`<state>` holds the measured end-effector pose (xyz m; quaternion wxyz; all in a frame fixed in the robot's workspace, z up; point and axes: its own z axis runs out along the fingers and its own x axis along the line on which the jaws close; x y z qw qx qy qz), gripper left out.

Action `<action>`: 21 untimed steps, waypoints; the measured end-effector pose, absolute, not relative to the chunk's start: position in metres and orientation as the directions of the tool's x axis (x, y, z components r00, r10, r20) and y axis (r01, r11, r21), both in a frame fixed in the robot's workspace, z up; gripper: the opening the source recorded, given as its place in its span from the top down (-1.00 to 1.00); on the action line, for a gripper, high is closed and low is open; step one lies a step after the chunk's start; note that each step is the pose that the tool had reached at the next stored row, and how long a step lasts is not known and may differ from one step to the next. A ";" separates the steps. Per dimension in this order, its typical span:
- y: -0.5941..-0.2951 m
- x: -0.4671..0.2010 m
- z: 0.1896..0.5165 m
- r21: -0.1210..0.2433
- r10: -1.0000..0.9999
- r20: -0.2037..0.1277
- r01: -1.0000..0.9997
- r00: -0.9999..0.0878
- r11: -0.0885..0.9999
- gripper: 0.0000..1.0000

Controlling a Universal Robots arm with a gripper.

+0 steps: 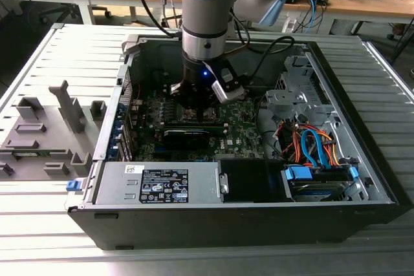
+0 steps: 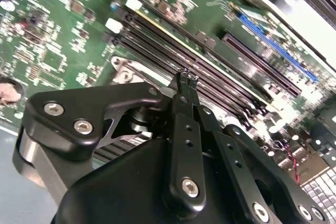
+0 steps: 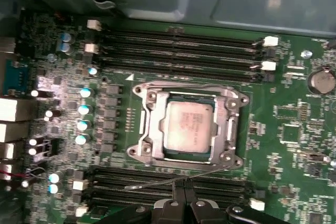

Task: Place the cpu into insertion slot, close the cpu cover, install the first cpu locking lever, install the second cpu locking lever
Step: 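Install the second cpu locking lever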

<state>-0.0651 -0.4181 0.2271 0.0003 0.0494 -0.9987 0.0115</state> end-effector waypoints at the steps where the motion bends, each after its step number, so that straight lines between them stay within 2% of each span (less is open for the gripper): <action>1: -0.418 -0.070 0.227 -0.023 -0.099 0.002 -0.099 -0.995 0.995 0.79; 21: -0.415 -0.099 0.221 -0.023 -0.148 0.002 -0.148 -0.989 0.989 0.79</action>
